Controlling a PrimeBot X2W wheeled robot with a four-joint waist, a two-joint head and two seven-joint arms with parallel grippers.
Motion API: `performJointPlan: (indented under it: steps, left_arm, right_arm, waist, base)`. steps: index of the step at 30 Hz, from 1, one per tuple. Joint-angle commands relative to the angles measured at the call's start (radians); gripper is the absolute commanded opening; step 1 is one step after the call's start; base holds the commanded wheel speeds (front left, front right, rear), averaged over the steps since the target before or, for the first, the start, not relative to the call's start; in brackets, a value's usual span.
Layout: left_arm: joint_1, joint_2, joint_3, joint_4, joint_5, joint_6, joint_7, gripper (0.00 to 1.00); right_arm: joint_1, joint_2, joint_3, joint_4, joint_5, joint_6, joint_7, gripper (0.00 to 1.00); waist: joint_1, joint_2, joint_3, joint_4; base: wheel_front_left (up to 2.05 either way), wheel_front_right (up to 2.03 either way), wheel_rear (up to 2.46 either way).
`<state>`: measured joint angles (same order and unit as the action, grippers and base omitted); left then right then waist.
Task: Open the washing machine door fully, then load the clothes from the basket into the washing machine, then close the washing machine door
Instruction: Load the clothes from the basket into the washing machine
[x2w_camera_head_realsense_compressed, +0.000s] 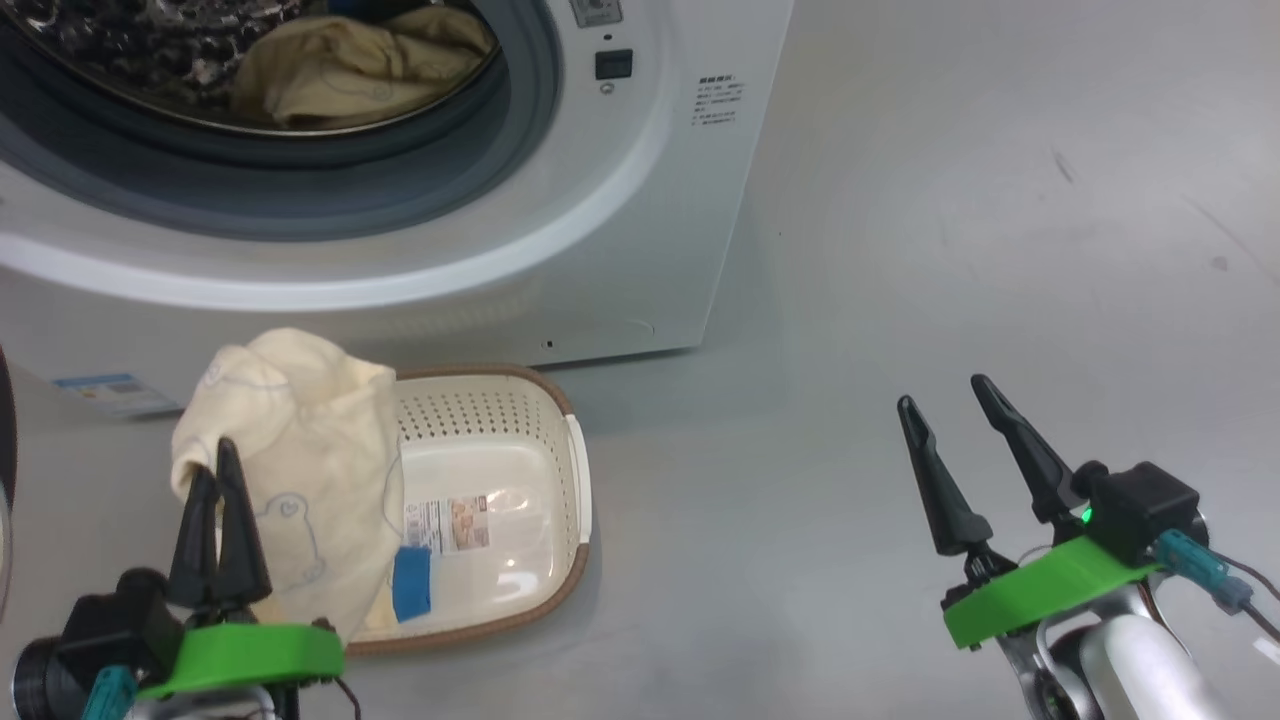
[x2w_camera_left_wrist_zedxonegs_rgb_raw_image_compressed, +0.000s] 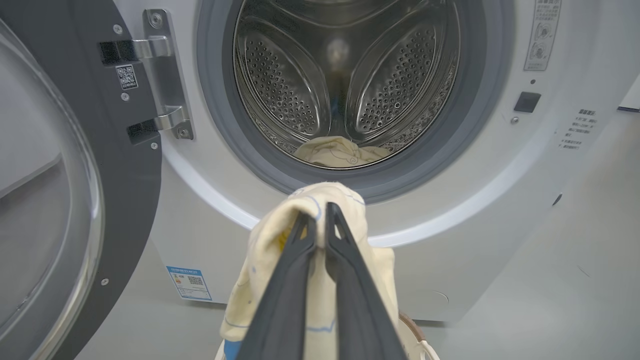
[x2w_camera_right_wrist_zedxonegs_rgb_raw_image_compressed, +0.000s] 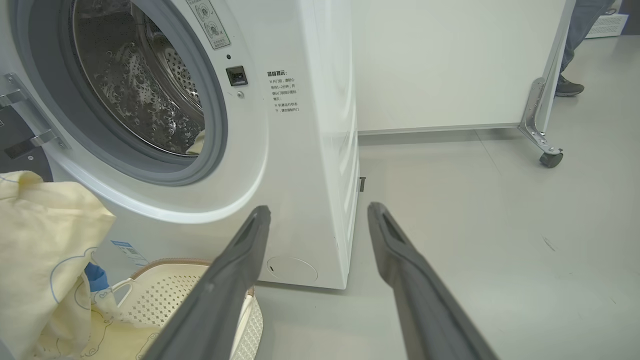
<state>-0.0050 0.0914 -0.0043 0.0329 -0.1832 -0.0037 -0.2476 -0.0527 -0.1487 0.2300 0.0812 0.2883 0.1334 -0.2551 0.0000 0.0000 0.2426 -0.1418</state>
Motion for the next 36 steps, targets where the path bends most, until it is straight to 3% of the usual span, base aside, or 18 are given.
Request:
performJointPlan:
  steps: [1,19,36]
  left_arm:
    - [-0.067,0.006,0.035,-0.039,0.009,-0.006,-0.014,0.0]
    - [-0.391,0.021,0.056,0.033,0.027,-0.054,-0.014,0.0]
    - [-0.757,0.15,0.023,0.195,0.046,-0.1,0.025,0.0]
  right_arm:
    - [-0.045,-0.002,0.008,-0.039,-0.01,-0.003,-0.007,1.0]
    - [-0.157,0.026,-0.013,-0.072,-0.039,-0.003,-0.007,1.0]
    - [-0.21,0.046,0.053,-0.024,-0.012,-0.003,-0.007,1.0]
  waist:
    - [0.0,0.0,0.079,0.006]
    - [0.0,0.0,0.372,0.022]
    - [0.0,0.0,0.396,-0.043]
  base:
    - [0.0,0.0,0.0]
    - [0.0,0.0,0.0]
    - [0.0,0.0,0.0]
